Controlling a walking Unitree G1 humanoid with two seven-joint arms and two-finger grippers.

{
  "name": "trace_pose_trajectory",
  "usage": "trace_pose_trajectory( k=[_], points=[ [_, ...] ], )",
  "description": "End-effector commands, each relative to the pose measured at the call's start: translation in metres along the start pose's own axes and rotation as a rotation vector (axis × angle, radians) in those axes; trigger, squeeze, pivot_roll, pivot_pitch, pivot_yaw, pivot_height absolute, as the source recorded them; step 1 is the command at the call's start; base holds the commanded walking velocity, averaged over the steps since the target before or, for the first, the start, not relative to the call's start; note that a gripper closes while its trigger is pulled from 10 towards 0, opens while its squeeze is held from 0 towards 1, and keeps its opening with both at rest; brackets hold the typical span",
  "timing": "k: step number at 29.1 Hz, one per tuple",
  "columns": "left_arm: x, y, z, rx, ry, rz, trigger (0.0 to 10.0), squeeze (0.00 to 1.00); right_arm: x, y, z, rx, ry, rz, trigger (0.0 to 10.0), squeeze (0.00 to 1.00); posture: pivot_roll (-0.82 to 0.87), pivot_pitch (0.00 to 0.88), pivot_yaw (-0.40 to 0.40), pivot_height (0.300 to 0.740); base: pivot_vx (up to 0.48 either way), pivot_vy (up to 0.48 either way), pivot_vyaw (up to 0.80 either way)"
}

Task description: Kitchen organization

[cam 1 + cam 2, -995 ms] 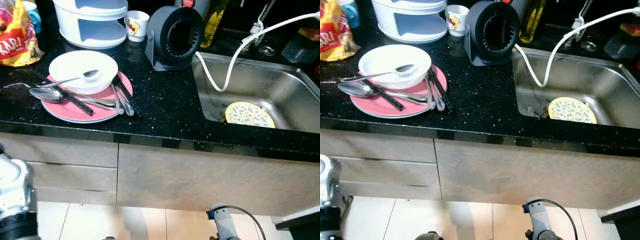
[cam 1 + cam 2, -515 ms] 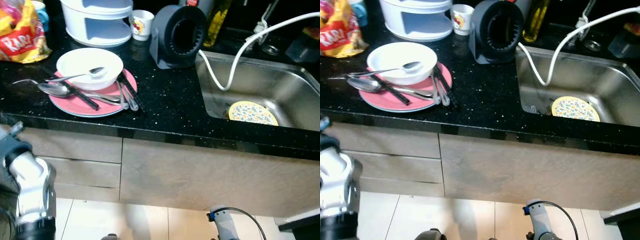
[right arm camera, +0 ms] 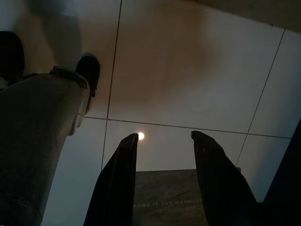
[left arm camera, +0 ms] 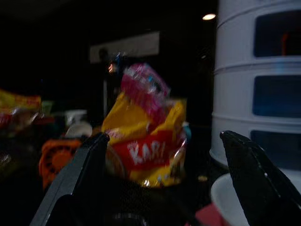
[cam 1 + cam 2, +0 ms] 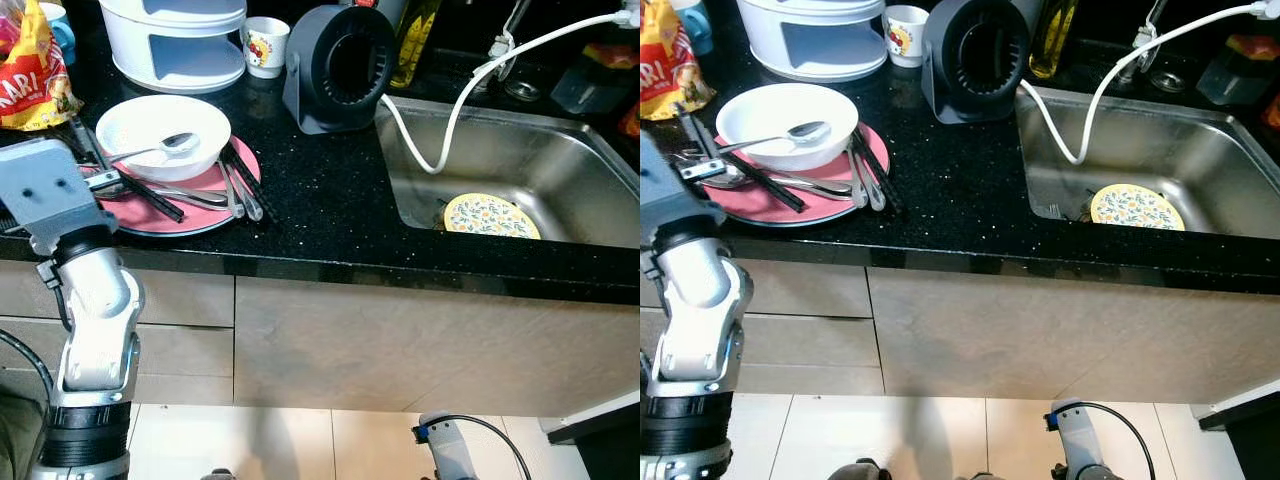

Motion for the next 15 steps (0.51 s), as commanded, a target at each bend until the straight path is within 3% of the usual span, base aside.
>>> trace_pose_trajectory(
  k=[1, 3, 6, 15],
  points=[
    [-0.010, 0.010, 0.002, -0.035, -0.066, 0.007, 10.0, 0.00, 0.000, -0.010, -0.001, 0.030, 0.002, 0.008, 10.0, 0.00, 0.16, 0.108, -0.109, 0.740, 0.000, 0.000, 0.00],
    [-0.021, 0.019, 0.003, -0.069, -0.133, -0.004, 10.0, 0.00, 0.000, -0.011, -0.001, 0.032, 0.001, 0.008, 10.0, 0.00, 0.16, 0.107, -0.109, 0.740, 0.000, 0.000, 0.00],
    [-0.025, 0.020, 0.003, -0.062, -0.151, -0.027, 10.0, 0.00, 0.000, -0.010, -0.001, 0.031, 0.000, 0.010, 10.0, 0.00, 0.16, 0.107, -0.110, 0.740, 0.000, 0.000, 0.00],
    [-0.022, -0.005, -0.011, 0.065, -0.116, -0.064, 10.0, 0.00, -0.002, -0.010, -0.001, 0.029, -0.005, 0.006, 10.0, 0.00, 0.15, 0.111, -0.115, 0.740, 0.000, 0.000, 0.00]
  ],
)
Point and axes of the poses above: a point about 5 cm out from each wrist's last joint towards the gripper, its own z axis pointing out of the wrist towards the gripper, its own y axis along the axis of the wrist's last joint, x = y × z, the point moved 2 cm from there along z, pointing out of the wrist towards the gripper, and after that the axes turned 12 degrees about -z, right-handed, at the moved point
